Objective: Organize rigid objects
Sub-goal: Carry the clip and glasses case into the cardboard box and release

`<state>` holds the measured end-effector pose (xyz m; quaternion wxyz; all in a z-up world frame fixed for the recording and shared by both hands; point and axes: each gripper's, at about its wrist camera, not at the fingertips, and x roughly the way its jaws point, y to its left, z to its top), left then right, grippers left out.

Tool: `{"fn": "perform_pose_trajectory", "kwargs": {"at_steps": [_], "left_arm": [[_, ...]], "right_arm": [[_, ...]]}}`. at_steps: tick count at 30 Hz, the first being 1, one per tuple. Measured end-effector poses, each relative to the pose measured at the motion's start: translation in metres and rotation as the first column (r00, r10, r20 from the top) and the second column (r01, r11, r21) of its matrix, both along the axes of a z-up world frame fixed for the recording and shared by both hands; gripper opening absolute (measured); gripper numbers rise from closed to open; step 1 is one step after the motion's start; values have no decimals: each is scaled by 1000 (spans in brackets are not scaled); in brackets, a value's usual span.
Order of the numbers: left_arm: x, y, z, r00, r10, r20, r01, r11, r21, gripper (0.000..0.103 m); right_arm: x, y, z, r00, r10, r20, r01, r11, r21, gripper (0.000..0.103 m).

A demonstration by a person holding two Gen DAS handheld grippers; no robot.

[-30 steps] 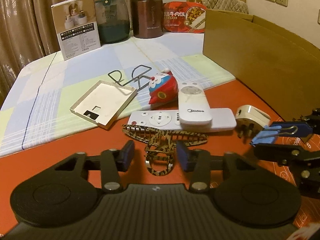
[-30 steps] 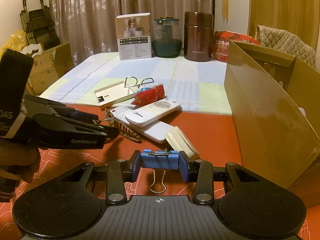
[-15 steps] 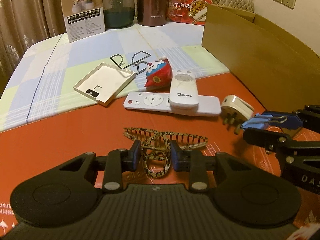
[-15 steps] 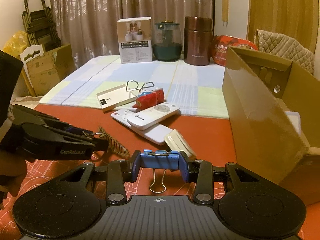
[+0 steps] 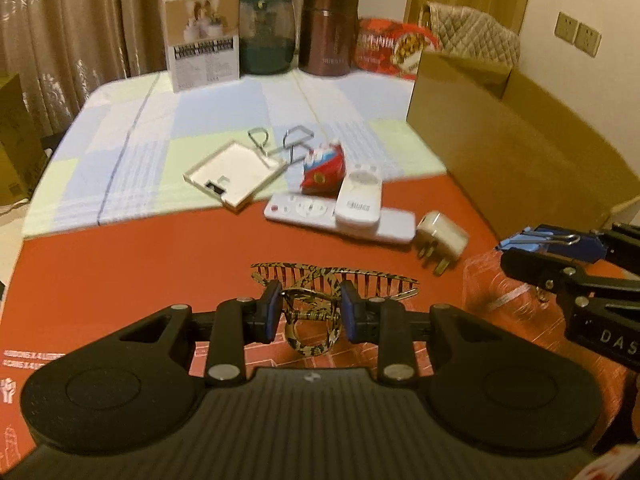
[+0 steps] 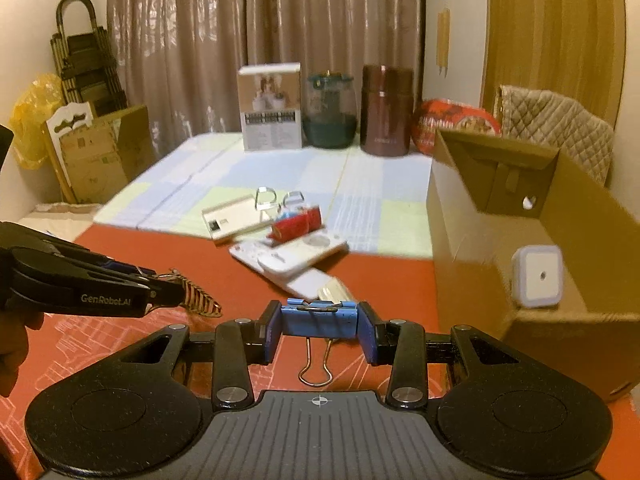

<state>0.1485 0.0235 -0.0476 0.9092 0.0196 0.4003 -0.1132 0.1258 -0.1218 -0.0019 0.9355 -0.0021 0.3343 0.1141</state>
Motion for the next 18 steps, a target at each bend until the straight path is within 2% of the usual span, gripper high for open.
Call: {"fn": "perform_pose_trajectory", "kwargs": {"at_steps": [10,18], "left_arm": [[-19,-37,68,996,-19,92,22,999,-34,26],[-22,-90,99,986,-92,142,102,993,-64,26]], "right_arm": [[-5,-37,60,998,-44,55,42,999,31,36],[-6,-95,92,991,-119,57,119,993,5,37]]}}
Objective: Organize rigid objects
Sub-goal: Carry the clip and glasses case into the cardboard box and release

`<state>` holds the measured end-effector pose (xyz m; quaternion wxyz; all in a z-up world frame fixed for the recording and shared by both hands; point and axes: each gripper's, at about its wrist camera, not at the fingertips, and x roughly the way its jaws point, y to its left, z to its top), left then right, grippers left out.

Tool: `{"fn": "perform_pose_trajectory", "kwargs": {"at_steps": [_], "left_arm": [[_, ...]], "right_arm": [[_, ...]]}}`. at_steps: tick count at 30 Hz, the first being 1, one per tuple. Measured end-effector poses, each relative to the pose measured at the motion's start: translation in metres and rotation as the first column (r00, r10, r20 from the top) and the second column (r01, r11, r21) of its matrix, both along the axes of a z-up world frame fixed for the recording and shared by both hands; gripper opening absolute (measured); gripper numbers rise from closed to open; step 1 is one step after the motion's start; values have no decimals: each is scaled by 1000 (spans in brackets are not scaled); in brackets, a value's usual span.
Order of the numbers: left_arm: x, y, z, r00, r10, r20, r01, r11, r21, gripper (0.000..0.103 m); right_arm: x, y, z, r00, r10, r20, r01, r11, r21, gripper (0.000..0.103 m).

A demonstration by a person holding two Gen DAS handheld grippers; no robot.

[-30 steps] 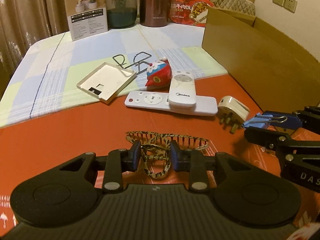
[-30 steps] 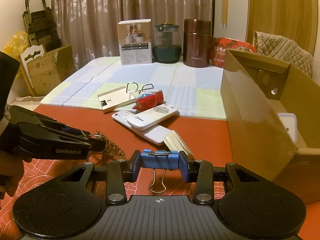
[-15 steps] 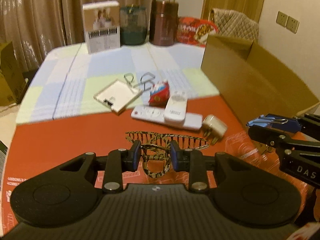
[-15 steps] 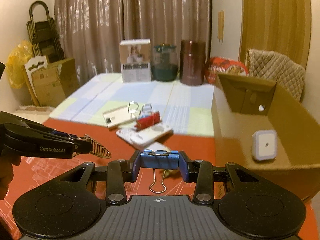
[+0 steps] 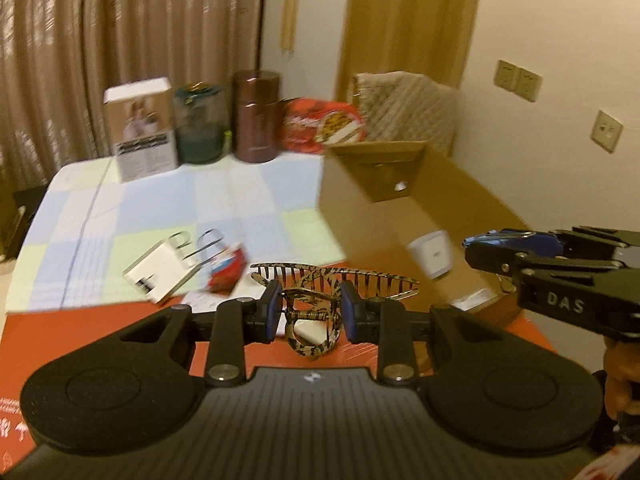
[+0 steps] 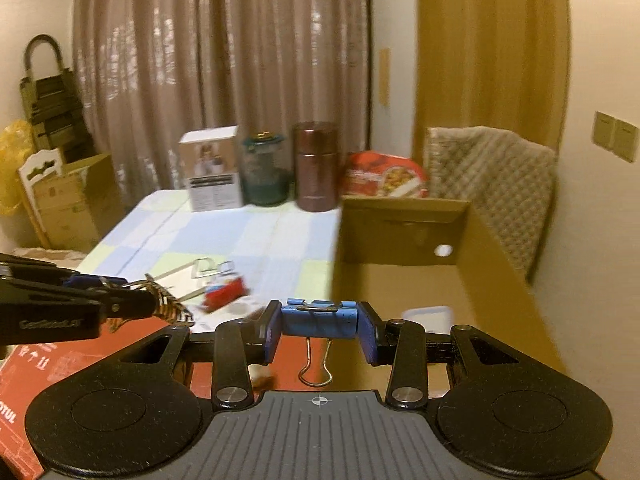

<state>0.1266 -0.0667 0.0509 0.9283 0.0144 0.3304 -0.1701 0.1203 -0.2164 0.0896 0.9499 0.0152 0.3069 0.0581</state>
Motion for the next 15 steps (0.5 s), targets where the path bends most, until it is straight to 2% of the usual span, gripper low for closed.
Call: {"fn": "perform_pose_trajectory", "kwargs": {"at_steps": [8,15], "left_arm": [[8,-58,15,996,-82,20,82,997,-11,26],[18,-98,13,990,-140,15,140,990,-1,26]], "right_arm": [[-2,-55,8,996,-84,-13,84,996,2,37],[-1,-96,9,988,-153,-11,153,988,25,37]]}}
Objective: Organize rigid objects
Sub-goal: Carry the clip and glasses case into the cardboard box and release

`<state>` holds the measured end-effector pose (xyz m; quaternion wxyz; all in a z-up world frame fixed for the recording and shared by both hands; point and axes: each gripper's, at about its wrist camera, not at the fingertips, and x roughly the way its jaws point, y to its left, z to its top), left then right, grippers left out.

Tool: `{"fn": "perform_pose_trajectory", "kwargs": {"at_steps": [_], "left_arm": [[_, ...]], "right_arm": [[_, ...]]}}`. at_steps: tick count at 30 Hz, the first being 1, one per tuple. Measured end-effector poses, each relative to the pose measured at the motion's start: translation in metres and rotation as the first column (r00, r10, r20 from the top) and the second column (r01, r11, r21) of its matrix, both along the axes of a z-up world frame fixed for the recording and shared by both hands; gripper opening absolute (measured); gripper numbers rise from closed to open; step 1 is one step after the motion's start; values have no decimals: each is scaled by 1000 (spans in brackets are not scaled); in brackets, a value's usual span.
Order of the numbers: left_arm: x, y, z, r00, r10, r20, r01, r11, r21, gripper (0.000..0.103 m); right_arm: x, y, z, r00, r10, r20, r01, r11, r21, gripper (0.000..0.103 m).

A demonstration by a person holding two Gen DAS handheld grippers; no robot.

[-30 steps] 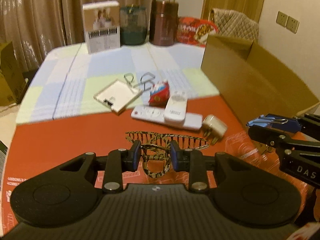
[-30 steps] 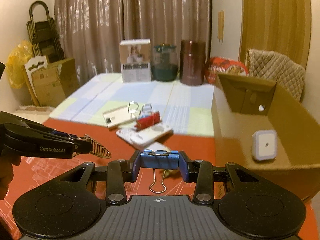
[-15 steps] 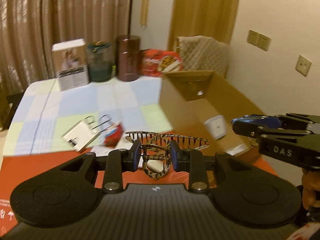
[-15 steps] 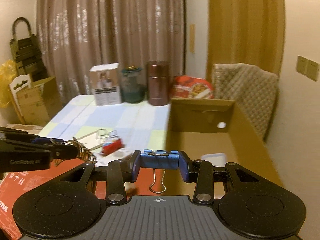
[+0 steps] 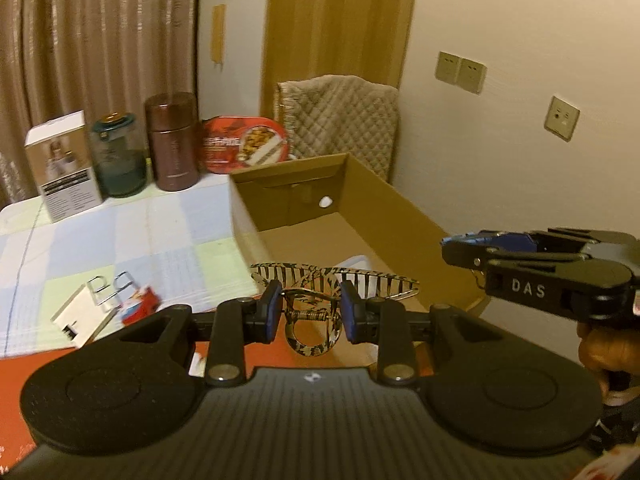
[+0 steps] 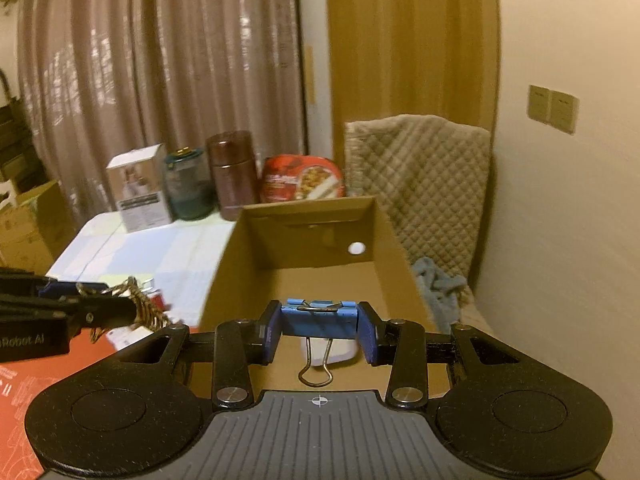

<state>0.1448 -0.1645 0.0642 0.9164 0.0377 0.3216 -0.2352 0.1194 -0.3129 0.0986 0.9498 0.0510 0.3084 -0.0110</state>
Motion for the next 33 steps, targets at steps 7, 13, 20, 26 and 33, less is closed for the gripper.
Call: {"fn": "perform_pose_trajectory", "kwargs": {"at_steps": [7,13,20,26,33], "left_arm": [[9,-31,-13,999,-51,-11,51,998,31,26],[16,-46,-24,997,-78,-29,79,996,38,26],[26,-43,-30,999,-33,-20,34,999,9,32],[26,-27,-29,1000,20,-20,-20,1000,22,32],[16,-10,-28,997,64,-31,-64,998,4,32]], "right_arm": [[4,-33,-6,998,-54,-18,55,998,17,37],[5,-46,-16,996,-81,-36,82,996,32,37],[8,-52,-20,995,-95,-42,98,994,49,37],[10,-49,-19,996,-85,-39,87,995,57,37],[11,-39,-18,998,-56,-43,58,996,62,37]]}}
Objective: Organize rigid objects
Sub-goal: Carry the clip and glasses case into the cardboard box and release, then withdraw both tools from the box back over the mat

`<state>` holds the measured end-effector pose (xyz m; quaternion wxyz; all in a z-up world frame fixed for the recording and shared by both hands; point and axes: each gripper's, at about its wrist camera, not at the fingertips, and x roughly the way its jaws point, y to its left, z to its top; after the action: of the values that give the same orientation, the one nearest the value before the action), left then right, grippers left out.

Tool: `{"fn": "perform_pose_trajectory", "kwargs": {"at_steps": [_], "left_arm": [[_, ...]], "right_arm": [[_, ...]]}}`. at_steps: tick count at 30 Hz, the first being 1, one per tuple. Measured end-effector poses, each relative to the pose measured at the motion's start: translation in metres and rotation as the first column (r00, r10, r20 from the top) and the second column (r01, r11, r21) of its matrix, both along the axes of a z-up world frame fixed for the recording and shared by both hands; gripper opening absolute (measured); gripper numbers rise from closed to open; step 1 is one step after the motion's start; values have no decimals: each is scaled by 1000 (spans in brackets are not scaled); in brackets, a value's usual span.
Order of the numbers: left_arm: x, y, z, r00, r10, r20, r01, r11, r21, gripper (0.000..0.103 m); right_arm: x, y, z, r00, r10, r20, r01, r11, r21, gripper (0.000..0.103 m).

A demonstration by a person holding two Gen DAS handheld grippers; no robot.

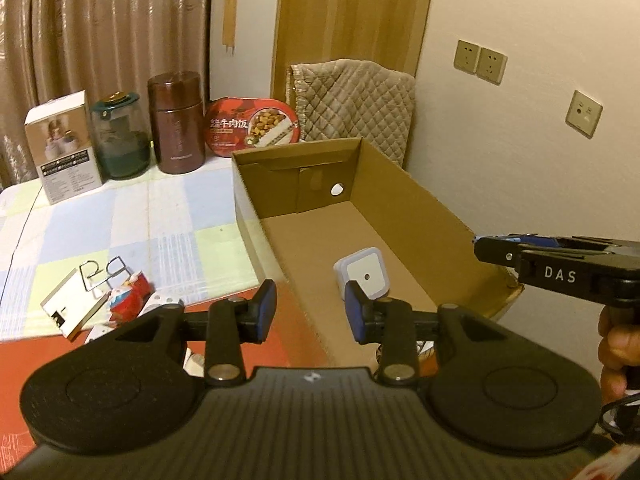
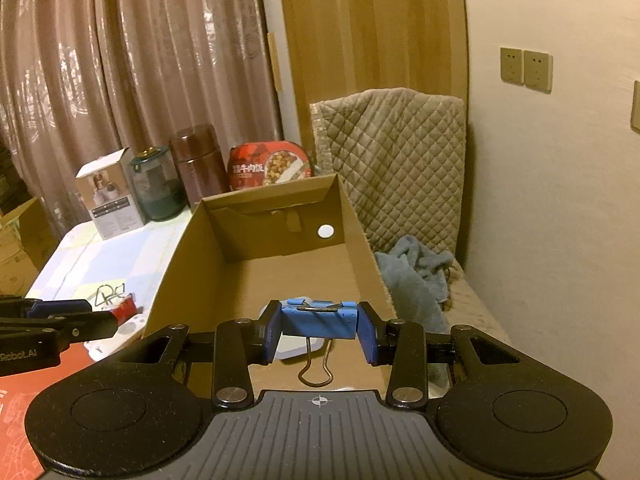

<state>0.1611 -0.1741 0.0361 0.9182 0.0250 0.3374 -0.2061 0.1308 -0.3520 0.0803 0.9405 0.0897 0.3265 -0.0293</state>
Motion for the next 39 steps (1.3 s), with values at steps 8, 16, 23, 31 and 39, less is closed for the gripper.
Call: {"fn": "perform_pose_trajectory", "kwargs": {"at_steps": [8,16,23,31,39], "left_arm": [[-4,9,-2,999,28,-16,-28,1000,-9,33],[-3,13,-4,999,38,-25,-38,999,-17,33],[-2,14,-5,999,41,-27,-41,999,-19,33],[-2,22,-8,998,66,-24,-66,998,-21,42],[-6,38,-6,995,97,-21,-98,995,-28,46]], "right_arm": [[5,7,-3,1000,19,-15,-19,1000,4,37],[12,11,-8,999,29,-31,-28,1000,4,37],[18,10,-12,999,25,-41,-25,1000,4,37],[20,1,-12,1000,4,-11,-3,997,73,52],[12,-2,-5,1000,-20,5,19,997,76,52]]}}
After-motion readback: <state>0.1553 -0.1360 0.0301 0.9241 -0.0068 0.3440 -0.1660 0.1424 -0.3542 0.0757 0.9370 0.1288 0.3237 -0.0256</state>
